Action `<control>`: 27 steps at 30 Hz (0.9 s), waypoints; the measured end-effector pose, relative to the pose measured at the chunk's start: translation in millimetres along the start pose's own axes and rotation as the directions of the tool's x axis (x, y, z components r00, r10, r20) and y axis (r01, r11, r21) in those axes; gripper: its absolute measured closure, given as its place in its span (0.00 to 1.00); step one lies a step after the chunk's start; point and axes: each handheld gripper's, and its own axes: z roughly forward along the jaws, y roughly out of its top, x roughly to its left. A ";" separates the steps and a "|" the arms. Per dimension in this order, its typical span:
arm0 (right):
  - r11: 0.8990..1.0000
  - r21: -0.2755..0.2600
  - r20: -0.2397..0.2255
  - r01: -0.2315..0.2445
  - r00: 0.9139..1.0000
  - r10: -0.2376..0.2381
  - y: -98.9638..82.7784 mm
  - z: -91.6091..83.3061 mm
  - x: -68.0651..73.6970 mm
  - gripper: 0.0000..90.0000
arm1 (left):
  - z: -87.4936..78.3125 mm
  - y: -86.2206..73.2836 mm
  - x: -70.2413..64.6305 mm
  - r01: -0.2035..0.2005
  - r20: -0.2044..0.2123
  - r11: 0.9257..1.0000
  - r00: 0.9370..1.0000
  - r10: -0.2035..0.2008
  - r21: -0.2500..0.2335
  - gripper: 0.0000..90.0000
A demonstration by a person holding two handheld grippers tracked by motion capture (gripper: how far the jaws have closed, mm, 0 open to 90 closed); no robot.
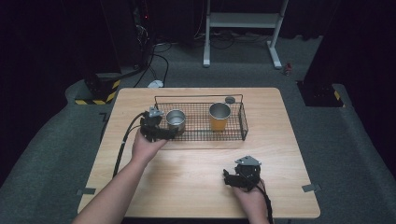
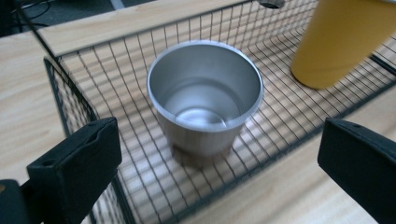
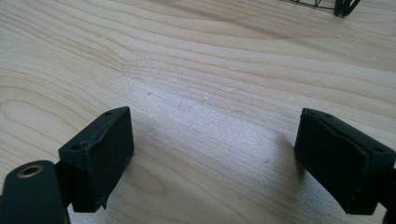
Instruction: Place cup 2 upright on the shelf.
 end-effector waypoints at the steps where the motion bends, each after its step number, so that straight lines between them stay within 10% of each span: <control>1: 1.000 0.000 0.000 0.000 1.000 0.000 0.0 0.0 0.0 0.13 | 0.0 0.0 0.0 0.000 0.000 1.000 1.000 0.000 0.000 0.01; 15: 1.000 -0.002 0.000 -0.001 1.000 0.001 -0.1 0.1 0.1 0.13 | -28.0 -91.5 2.3 -0.008 0.034 0.998 0.999 0.007 0.058 0.02; 27: 1.000 -0.001 0.000 -0.001 1.000 0.001 -0.1 0.1 0.1 0.13 | -25.3 -124.2 -8.7 -0.104 0.026 0.987 0.995 0.101 0.121 0.02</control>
